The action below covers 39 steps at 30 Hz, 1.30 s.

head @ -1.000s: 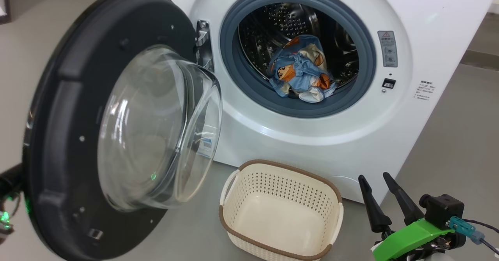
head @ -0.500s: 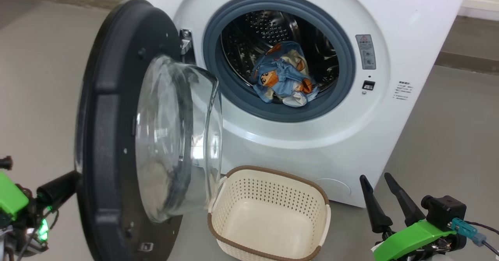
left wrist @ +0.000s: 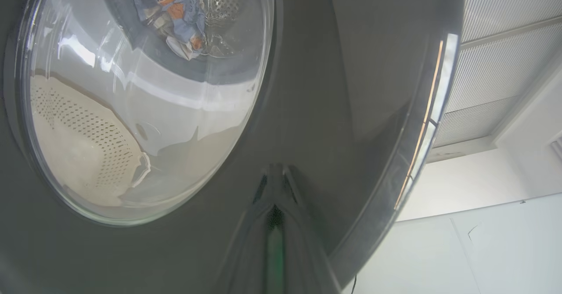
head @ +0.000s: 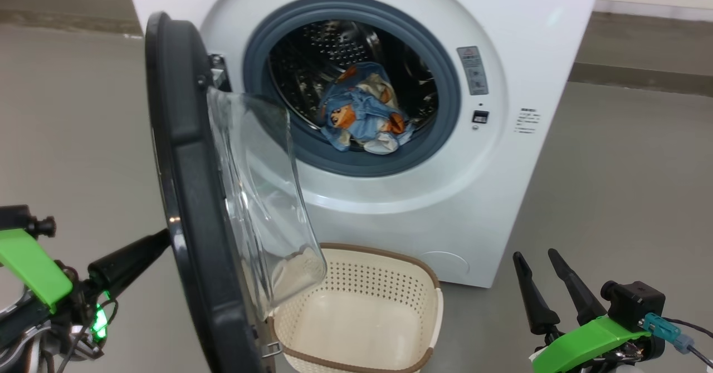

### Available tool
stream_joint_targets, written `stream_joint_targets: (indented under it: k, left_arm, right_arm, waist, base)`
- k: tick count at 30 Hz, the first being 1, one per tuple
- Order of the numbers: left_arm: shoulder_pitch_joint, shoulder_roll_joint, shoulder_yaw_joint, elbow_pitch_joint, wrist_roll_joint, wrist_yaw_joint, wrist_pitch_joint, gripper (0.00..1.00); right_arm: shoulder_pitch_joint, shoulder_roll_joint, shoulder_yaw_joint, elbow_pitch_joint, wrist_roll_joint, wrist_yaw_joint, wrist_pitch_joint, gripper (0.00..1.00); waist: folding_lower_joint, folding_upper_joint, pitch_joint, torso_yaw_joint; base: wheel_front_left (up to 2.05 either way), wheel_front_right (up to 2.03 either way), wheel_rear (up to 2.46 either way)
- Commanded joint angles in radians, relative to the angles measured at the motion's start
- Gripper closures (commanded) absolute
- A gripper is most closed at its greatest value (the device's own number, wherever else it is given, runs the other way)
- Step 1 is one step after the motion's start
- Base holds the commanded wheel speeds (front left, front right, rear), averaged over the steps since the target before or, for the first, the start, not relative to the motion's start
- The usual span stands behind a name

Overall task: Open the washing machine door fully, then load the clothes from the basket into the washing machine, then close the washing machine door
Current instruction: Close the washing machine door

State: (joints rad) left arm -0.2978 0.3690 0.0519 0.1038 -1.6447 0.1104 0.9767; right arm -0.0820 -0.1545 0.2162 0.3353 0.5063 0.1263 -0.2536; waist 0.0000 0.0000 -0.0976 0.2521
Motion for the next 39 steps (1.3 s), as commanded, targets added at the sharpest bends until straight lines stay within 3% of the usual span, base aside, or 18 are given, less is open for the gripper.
stream_joint_targets:
  k: [1,13,19,28,39]
  left_arm:
    - [-0.027,0.015,0.031,-0.045,-0.016,0.001,0.005,1.00]
    - [-0.032,-0.037,0.043,-0.056,-0.032,0.019,-0.031,1.00]
    - [-0.053,-0.061,0.047,-0.044,-0.015,0.004,-0.073,1.00]
    - [-0.076,-0.080,0.048,-0.013,0.004,-0.019,-0.106,1.00]
    - [-0.070,-0.082,0.036,-0.028,0.022,-0.025,-0.107,1.00]
  right_arm:
    - [-0.013,-0.013,0.013,-0.022,0.013,0.004,-0.008,0.00]
    - [-0.020,-0.020,0.019,-0.018,0.014,0.004,-0.008,0.00]
    - [-0.029,-0.023,0.027,-0.008,0.017,0.004,-0.008,0.00]
    - [-0.035,-0.026,0.030,-0.004,0.017,0.004,-0.008,0.00]
    - [-0.034,-0.023,0.030,0.003,0.016,0.004,-0.008,0.00]
  waist:
    - [0.0000,0.0000,0.000,-0.035]
    - [0.0000,0.0000,0.015,-0.172]
    - [0.0000,0.0000,0.028,-0.230]
    - [0.0000,0.0000,0.031,-0.245]
    - [0.0000,0.0000,0.023,-0.213]
  base:
    - [0.00,0.00,0.00]
    - [0.00,0.00,0.00]
    - [0.00,0.00,0.00]
    - [0.00,0.00,0.00]
    - [0.00,0.00,0.00]
